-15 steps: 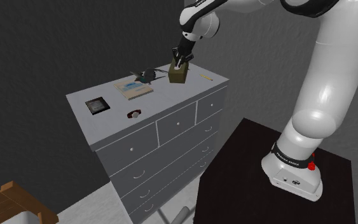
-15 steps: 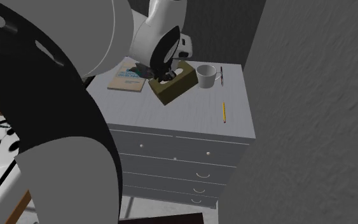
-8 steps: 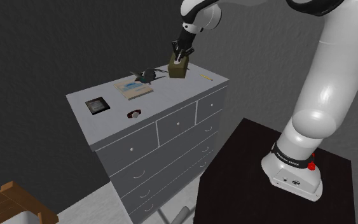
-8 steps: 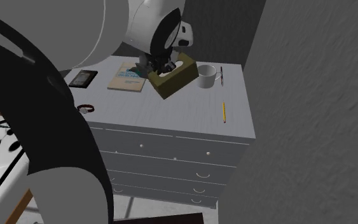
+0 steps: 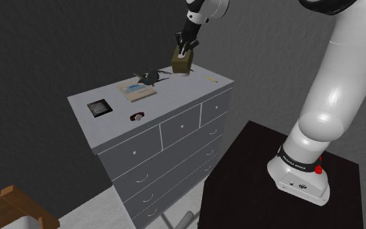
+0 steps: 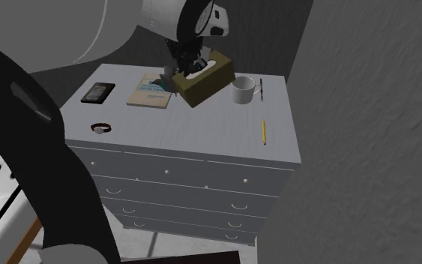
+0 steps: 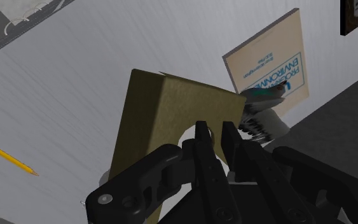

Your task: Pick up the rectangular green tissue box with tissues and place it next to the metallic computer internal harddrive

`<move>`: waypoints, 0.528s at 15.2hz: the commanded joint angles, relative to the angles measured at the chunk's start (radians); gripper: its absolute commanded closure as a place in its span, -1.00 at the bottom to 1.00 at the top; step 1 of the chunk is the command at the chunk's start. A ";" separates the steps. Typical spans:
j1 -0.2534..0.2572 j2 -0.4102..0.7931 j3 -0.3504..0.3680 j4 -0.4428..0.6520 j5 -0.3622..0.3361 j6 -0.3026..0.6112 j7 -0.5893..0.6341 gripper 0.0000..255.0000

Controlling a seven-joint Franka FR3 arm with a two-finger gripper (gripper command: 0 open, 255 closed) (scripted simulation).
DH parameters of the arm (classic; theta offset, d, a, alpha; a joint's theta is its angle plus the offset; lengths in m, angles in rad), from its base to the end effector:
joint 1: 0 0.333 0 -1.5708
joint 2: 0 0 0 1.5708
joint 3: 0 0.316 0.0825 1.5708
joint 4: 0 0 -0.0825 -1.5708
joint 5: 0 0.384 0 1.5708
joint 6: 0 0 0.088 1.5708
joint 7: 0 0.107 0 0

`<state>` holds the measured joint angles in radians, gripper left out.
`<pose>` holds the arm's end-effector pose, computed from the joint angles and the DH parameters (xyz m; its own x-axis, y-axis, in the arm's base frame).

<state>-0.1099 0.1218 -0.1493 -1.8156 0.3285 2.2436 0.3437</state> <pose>0.6073 -0.1475 0.5026 0.6902 -0.7049 0.1633 -0.6234 -0.6939 -0.3603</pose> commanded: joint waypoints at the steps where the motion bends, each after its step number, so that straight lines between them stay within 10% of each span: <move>1: -0.001 -0.002 -0.001 0.023 -0.006 -0.024 0.008 1.00; 8: -0.002 -0.013 -0.005 0.102 -0.025 -0.111 0.036 1.00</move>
<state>-0.1122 0.1128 -0.1539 -1.7240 0.3073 2.1463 0.3746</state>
